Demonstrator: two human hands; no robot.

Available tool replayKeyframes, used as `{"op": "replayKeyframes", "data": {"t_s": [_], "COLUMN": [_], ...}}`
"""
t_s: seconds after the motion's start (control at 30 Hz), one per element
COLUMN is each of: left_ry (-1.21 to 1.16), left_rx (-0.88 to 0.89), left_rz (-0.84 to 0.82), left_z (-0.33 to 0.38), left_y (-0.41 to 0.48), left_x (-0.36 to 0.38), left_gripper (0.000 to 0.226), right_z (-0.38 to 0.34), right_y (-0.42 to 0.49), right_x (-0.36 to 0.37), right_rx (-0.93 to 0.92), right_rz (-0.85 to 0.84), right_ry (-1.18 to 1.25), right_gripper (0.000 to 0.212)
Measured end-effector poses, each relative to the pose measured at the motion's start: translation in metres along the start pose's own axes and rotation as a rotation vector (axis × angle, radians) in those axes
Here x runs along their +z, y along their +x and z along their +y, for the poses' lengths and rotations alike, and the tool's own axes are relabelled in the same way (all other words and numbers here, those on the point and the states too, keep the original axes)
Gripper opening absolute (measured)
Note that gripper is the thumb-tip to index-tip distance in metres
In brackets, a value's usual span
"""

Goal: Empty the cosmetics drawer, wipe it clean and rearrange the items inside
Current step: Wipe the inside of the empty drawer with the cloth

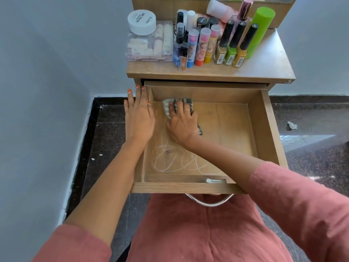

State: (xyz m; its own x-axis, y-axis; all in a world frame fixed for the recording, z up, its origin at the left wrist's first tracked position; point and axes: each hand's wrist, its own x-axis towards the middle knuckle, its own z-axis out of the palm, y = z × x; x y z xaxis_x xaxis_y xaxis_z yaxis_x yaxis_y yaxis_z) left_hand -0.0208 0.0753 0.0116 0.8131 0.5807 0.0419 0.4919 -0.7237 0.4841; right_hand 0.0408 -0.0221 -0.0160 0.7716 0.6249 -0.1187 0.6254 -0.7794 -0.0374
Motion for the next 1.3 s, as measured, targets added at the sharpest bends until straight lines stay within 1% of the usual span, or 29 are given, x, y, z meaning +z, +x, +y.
{"op": "replayKeyframes", "data": {"t_s": [0.2,0.5,0.6,0.63,0.7,0.83,0.9,0.97,1.1,1.2,1.3], "left_ry": [-0.063,-0.070,-0.066,-0.068,-0.076,-0.091,-0.099,-0.110,-0.120,-0.119,-0.118], "left_rx": [-0.004,0.011,0.012,0.011,0.010,0.010,0.011,0.006,0.002,-0.002,0.000], "left_rz": [-0.015,0.005,0.009,0.008,0.007,0.010,0.014,0.015,0.011,0.006,-0.001], "left_z": [0.002,0.002,0.002,0.002,0.002,0.002,0.002,0.002,0.003,0.003,0.001], "left_y": [-0.001,-0.002,-0.001,-0.001,-0.001,-0.003,-0.003,-0.004,-0.004,-0.004,-0.004], "left_x": [0.000,0.000,0.000,0.000,0.000,0.001,0.001,0.002,0.001,0.001,0.001], "left_gripper": [0.046,0.047,0.047,0.047,0.047,0.046,0.046,0.046,0.046,0.046,0.046], "right_z": [-0.025,-0.016,-0.009,-0.006,0.001,0.015,0.017,0.017,0.020,0.021,0.020], "right_y": [0.011,0.005,-0.010,-0.016,-0.028,-0.055,-0.063,-0.064,-0.049,-0.029,-0.006], "right_x": [0.002,0.001,0.006,0.008,0.012,0.015,0.018,0.016,0.017,0.016,0.006], "right_rx": [-0.057,-0.173,-0.233,-0.271,-0.377,-0.645,-0.722,-0.732,-0.724,-0.642,-0.538], "right_rz": [0.044,-0.003,0.117,0.117,0.124,0.194,0.171,0.141,0.148,0.140,0.162], "right_ry": [0.002,-0.061,-0.191,-0.226,-0.218,-0.199,-0.163,-0.186,-0.239,-0.239,-0.186], "right_gripper": [0.053,0.055,0.055,0.055,0.053,0.046,0.048,0.048,0.049,0.052,0.050]}}
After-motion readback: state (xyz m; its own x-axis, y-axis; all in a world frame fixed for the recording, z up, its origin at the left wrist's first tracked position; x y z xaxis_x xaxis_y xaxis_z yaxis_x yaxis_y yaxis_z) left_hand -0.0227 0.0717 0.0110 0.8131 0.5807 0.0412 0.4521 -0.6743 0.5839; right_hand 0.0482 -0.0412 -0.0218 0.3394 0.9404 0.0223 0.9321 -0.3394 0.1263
